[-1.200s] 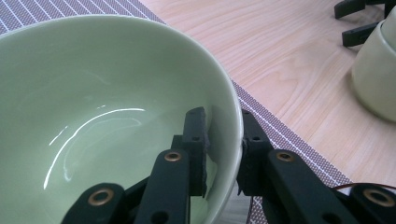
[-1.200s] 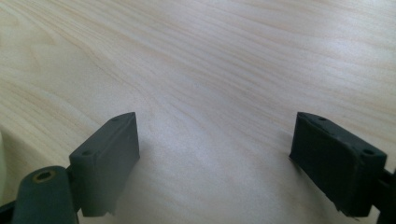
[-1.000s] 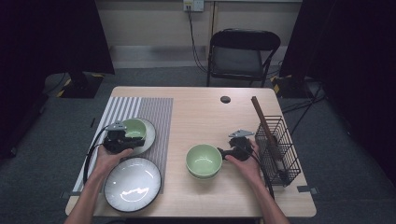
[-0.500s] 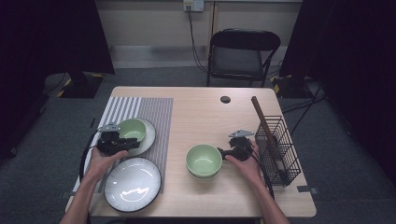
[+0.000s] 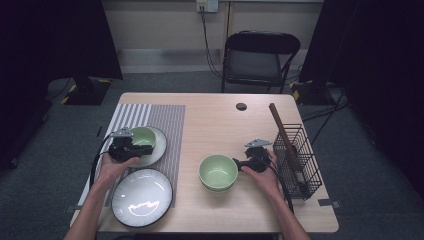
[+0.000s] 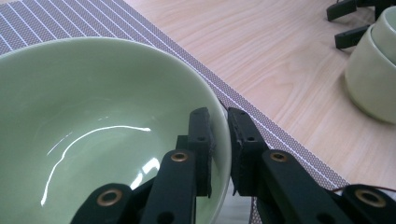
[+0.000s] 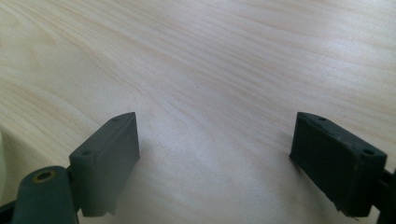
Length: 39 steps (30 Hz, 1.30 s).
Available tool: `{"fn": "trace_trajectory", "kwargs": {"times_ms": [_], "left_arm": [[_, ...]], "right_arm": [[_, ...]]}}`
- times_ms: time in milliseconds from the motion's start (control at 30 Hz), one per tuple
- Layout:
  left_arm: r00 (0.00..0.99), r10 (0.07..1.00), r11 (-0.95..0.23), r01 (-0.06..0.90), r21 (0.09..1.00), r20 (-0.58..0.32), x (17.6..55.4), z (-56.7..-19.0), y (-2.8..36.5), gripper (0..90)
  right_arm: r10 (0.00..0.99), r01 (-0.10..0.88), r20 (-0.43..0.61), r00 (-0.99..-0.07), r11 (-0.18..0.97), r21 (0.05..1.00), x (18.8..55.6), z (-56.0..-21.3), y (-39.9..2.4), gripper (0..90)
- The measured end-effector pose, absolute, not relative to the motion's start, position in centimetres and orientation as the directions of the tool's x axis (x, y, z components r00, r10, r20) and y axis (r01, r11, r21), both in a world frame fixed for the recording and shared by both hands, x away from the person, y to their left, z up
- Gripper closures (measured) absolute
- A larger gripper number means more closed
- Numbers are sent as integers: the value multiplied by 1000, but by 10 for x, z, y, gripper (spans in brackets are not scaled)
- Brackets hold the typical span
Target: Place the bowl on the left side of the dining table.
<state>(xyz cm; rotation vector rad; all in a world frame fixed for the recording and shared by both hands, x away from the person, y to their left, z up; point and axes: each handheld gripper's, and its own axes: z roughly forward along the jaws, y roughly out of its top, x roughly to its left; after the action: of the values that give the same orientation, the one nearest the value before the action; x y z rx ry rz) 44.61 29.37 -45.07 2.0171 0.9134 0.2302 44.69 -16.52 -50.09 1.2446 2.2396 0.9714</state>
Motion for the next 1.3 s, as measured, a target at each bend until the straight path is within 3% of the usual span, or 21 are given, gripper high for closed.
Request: {"fn": "trace_trajectory", "kwargs": {"times_ms": [700,1000,1300], "left_arm": [[695,683,-295,544,786,-225,452,-452,289,789],[658,720,-253,548,798,-224,443,-441,302,536],[607,762,-206,559,803,-227,422,-433,329,371]], "right_arm": [[851,575,-10,-524,362,734,447,-501,-165,147],[851,574,-10,-524,362,734,447,-501,-165,146],[852,575,-10,-524,362,734,447,-501,-165,147]]}}
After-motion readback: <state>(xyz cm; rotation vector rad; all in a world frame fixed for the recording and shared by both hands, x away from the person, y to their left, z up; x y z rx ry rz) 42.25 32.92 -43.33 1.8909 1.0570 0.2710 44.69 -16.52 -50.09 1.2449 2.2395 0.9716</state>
